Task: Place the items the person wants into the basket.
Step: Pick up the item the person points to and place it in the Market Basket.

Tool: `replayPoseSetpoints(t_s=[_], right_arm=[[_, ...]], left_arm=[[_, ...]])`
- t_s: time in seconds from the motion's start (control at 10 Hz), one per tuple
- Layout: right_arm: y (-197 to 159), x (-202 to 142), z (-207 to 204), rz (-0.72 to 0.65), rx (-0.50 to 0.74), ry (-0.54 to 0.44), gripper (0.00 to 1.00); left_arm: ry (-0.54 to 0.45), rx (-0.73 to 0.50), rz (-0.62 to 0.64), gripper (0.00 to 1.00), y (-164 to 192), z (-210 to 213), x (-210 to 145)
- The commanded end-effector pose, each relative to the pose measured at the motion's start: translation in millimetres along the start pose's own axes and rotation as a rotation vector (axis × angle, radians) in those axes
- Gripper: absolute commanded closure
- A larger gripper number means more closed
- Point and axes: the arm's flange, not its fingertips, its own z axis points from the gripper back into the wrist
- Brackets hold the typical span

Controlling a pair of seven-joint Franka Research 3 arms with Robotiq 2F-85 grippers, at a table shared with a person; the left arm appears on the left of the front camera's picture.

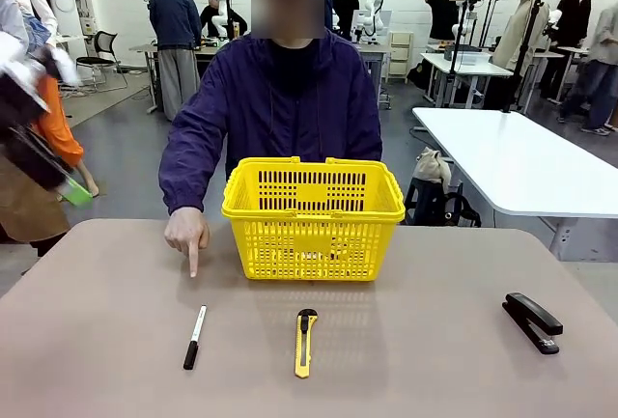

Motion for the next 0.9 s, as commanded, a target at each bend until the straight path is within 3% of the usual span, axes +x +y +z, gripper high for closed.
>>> replayPoseSetpoints(t_s=[0.0, 0.3, 0.6, 0.8], right_arm=[[-0.6, 0.6, -0.1, 0.0, 0.012, -0.011, 0.0], [-0.6, 0.6, -0.1, 0.0, 0.012, -0.011, 0.0], [-0.6, 0.6, -0.1, 0.0, 0.012, -0.011, 0.0], [-0.6, 0.6, -0.1, 0.0, 0.012, -0.011, 0.0]], left_arm=[[0.124, 0.052, 0.143, 0.0, -22.9, -45.8, 9.7], [0.191, 0.173, 0.297, 0.0, -68.1, -119.2, 15.6], [0.215, 0.217, 0.384, 0.0, -69.1, -161.3, 21.3], [0.218, 0.187, 0.39, 0.0, -56.9, -162.7, 24.0]])
